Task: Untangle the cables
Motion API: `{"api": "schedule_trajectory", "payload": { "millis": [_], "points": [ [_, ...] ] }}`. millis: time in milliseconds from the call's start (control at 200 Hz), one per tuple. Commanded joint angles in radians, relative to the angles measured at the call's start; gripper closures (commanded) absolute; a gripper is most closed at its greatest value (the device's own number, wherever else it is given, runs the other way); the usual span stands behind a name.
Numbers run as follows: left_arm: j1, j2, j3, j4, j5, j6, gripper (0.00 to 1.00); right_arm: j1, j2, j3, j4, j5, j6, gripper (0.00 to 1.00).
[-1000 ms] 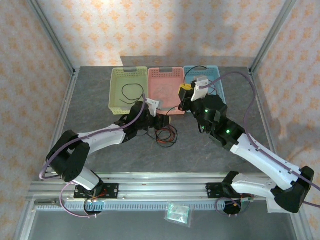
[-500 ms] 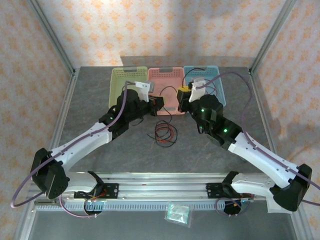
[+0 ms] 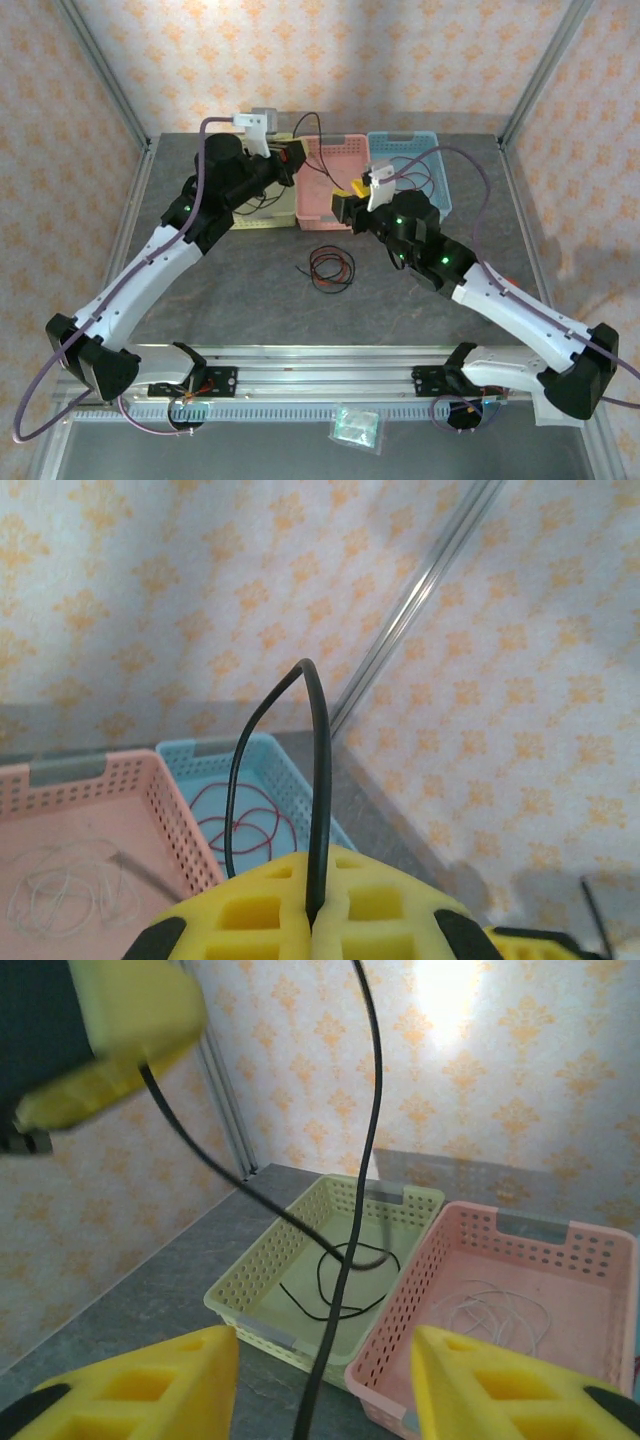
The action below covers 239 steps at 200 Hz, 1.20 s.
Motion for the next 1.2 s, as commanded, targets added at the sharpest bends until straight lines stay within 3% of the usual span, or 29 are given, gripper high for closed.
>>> {"api": "schedule_trajectory", "payload": {
  "millis": [0,165,270,421,896,1026,1192],
  "points": [
    [0.014,0.012,0.06,-0.067,-0.016,0.038,1.0,0.002,0.007,-0.034,0.05,-0.007,-0.002,0.47],
    [0.028,0.027,0.13,-0.135,-0.109,0.076,1.0,0.002,0.019,-0.069,0.074,0.073,0.049,0.42],
    [0.039,0.042,0.167,-0.171,-0.196,0.09,1.0,0.002,0.036,-0.08,0.083,0.119,0.119,0.29],
    [0.073,0.094,0.218,-0.232,-0.294,0.102,1.0,0.012,0.118,-0.051,0.066,0.041,0.165,0.11],
    [0.24,0.232,0.25,-0.213,-0.309,0.056,1.0,0.068,0.31,0.0,0.105,-0.067,0.229,0.06],
    [0.27,0.261,0.29,-0.218,-0.301,0.059,1.0,0.07,0.24,-0.063,0.113,-0.007,0.231,0.07],
    [0.284,0.293,0.34,-0.236,-0.325,0.086,1.0,0.07,0.024,-0.206,0.154,0.152,0.207,0.1]
  ]
}}
